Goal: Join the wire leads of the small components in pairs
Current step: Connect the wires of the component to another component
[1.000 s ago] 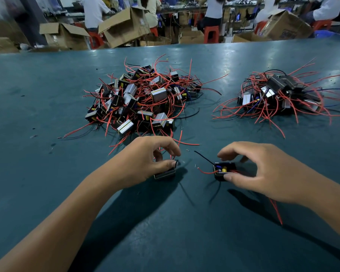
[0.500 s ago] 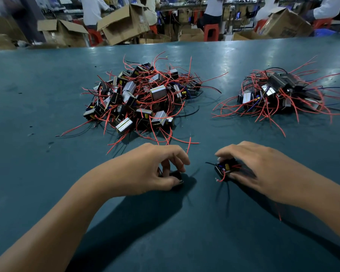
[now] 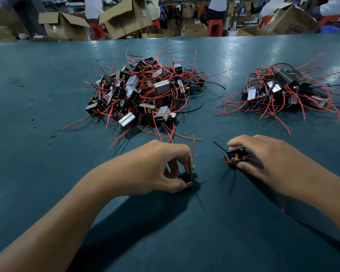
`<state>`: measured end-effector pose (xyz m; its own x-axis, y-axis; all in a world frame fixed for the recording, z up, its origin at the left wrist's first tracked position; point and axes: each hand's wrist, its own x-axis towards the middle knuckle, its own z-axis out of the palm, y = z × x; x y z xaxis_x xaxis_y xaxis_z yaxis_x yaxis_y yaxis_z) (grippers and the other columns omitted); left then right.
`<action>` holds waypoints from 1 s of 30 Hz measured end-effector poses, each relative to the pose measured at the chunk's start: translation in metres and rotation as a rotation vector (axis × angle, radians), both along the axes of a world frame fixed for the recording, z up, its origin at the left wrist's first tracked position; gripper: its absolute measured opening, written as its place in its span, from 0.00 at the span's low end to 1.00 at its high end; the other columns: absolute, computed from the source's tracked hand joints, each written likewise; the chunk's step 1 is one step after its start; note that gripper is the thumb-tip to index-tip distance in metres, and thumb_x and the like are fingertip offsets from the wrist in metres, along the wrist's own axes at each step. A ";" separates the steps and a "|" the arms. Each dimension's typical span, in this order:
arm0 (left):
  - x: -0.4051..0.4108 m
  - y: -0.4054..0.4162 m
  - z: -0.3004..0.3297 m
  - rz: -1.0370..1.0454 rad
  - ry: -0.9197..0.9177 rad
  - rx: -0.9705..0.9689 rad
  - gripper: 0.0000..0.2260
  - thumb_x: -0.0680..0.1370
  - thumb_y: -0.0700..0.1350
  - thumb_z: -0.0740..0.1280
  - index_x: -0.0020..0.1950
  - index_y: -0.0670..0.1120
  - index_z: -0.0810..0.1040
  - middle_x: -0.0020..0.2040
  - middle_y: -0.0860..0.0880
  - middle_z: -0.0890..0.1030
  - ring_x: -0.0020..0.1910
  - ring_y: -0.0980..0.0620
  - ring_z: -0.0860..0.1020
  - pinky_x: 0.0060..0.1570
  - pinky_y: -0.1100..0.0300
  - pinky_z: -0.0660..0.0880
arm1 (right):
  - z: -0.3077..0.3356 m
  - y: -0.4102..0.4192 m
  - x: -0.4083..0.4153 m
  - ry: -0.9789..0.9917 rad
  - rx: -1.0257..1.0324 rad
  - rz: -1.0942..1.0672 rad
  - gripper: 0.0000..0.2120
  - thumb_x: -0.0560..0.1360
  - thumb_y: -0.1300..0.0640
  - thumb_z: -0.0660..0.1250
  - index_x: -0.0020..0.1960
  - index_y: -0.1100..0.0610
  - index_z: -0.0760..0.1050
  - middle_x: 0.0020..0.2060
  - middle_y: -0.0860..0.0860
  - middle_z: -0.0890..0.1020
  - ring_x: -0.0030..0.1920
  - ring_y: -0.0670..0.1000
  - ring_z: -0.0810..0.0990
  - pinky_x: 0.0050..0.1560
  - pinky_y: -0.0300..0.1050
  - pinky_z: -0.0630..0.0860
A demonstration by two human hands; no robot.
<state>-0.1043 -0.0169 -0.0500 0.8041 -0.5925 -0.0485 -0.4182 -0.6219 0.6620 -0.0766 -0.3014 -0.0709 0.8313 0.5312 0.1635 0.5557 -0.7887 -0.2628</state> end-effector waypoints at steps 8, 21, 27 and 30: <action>0.004 0.002 0.001 -0.042 0.033 0.012 0.07 0.75 0.40 0.74 0.50 0.50 0.86 0.56 0.56 0.81 0.45 0.52 0.81 0.47 0.57 0.78 | 0.023 -0.011 -0.008 0.108 0.161 0.000 0.26 0.73 0.55 0.72 0.65 0.36 0.67 0.60 0.29 0.76 0.61 0.32 0.74 0.60 0.23 0.63; 0.004 0.002 0.001 -0.087 0.006 0.055 0.09 0.76 0.42 0.74 0.53 0.53 0.87 0.54 0.59 0.81 0.44 0.52 0.79 0.45 0.61 0.75 | 0.023 0.040 -0.067 0.012 0.315 0.316 0.12 0.76 0.42 0.65 0.56 0.46 0.75 0.33 0.39 0.78 0.30 0.35 0.72 0.33 0.25 0.65; 0.005 0.010 0.001 0.011 -0.116 0.166 0.15 0.71 0.56 0.76 0.50 0.60 0.72 0.51 0.58 0.77 0.51 0.57 0.74 0.51 0.58 0.73 | 0.015 0.039 -0.059 -0.015 0.367 0.216 0.03 0.78 0.52 0.65 0.51 0.48 0.76 0.31 0.40 0.76 0.30 0.41 0.72 0.34 0.34 0.68; 0.005 0.012 0.002 0.007 -0.092 0.241 0.16 0.70 0.59 0.76 0.52 0.61 0.72 0.49 0.63 0.75 0.52 0.60 0.73 0.53 0.55 0.73 | 0.013 0.036 -0.057 0.043 0.377 0.194 0.06 0.78 0.47 0.63 0.54 0.42 0.73 0.33 0.39 0.77 0.29 0.45 0.74 0.35 0.41 0.71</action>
